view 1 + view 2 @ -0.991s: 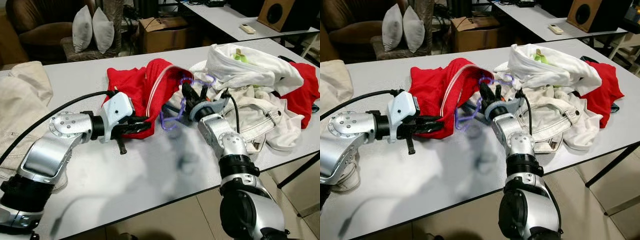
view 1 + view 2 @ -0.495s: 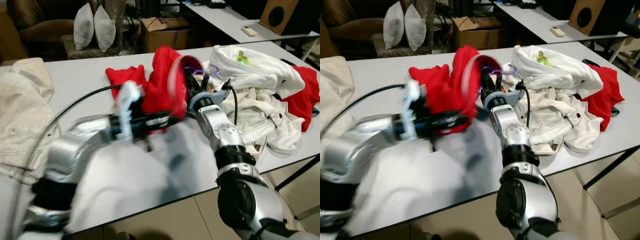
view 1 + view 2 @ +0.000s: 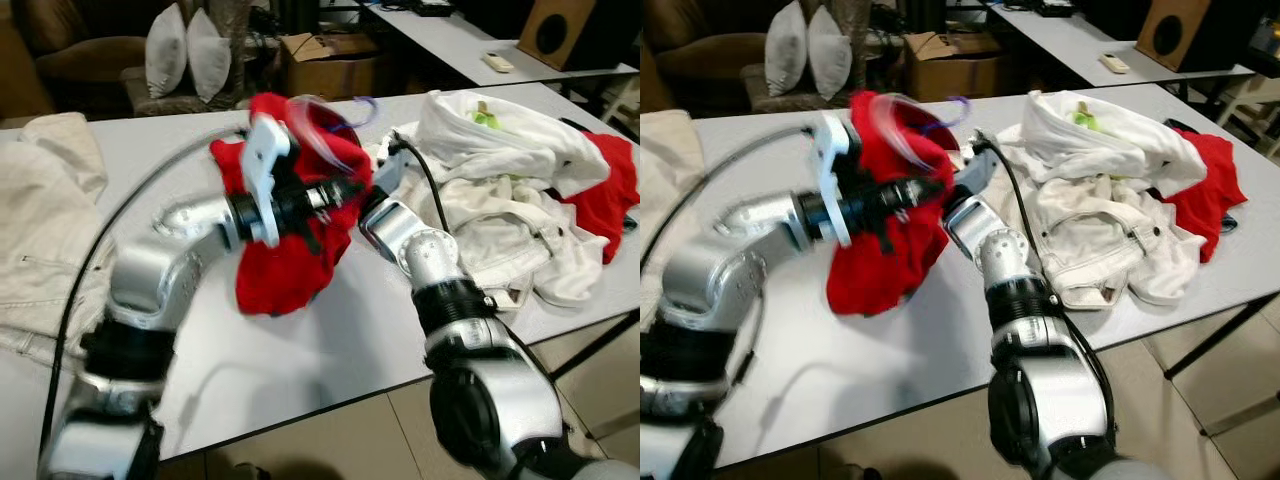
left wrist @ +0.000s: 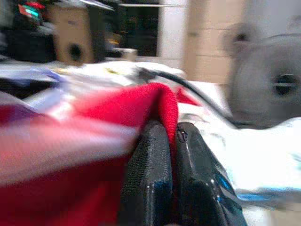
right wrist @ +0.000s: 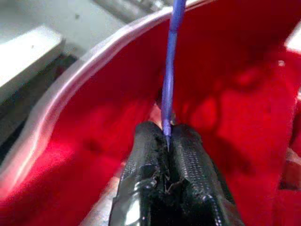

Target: Hang hanger

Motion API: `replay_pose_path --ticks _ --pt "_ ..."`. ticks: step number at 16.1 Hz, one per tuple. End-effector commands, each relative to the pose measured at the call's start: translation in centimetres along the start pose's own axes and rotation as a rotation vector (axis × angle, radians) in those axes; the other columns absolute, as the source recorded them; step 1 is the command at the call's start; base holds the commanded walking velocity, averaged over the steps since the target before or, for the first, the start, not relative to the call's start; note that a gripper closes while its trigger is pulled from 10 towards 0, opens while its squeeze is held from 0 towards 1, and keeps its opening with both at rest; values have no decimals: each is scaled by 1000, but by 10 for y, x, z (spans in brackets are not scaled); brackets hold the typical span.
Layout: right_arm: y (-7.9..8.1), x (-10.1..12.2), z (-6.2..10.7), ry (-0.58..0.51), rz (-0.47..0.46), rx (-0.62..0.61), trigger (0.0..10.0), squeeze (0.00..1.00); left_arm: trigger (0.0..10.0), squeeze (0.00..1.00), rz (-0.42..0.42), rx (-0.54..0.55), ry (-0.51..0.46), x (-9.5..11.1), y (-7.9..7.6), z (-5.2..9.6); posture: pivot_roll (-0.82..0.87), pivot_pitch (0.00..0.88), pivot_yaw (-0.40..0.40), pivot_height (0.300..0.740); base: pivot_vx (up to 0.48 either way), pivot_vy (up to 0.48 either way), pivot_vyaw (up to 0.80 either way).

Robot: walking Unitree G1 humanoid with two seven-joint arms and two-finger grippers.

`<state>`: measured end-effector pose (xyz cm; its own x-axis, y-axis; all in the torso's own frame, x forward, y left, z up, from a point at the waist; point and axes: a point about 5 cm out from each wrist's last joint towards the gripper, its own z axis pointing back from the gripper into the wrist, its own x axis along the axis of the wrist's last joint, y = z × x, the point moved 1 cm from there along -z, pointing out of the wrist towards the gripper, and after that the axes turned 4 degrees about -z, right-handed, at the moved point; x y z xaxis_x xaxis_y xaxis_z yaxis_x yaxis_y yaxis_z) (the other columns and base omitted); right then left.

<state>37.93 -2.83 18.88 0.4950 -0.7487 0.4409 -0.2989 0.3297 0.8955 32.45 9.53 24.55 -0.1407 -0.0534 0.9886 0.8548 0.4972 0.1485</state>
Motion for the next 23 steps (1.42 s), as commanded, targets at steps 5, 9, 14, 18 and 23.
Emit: replay_pose_path --ticks 5,9,14,18,23 --pt "-1 -3 32 22 -83 18 10000 0 10000 0 -121 76 45 21 12 6 -131 0 -28 740 0 0 0" --pt "-3 -3 40 1 -144 3 10000 0 10000 1000 -63 -18 63 18 -1 2 -137 0 -24 740 0 0 0" --pt "-11 3 47 -1 -140 -29 10000 0 10000 1000 -10 -52 14 29 -1 25 -131 0 -35 740 0 0 0" --pt "-18 17 57 -29 -129 -35 10000 0 10000 1000 16 25 -131 49 12 51 -128 0 -39 740 0 0 0" --pt "-21 22 89 2 -21 -6 10000 0 10000 1000 20 413 76 6 46 80 -124 0 -29 740 0 0 0"
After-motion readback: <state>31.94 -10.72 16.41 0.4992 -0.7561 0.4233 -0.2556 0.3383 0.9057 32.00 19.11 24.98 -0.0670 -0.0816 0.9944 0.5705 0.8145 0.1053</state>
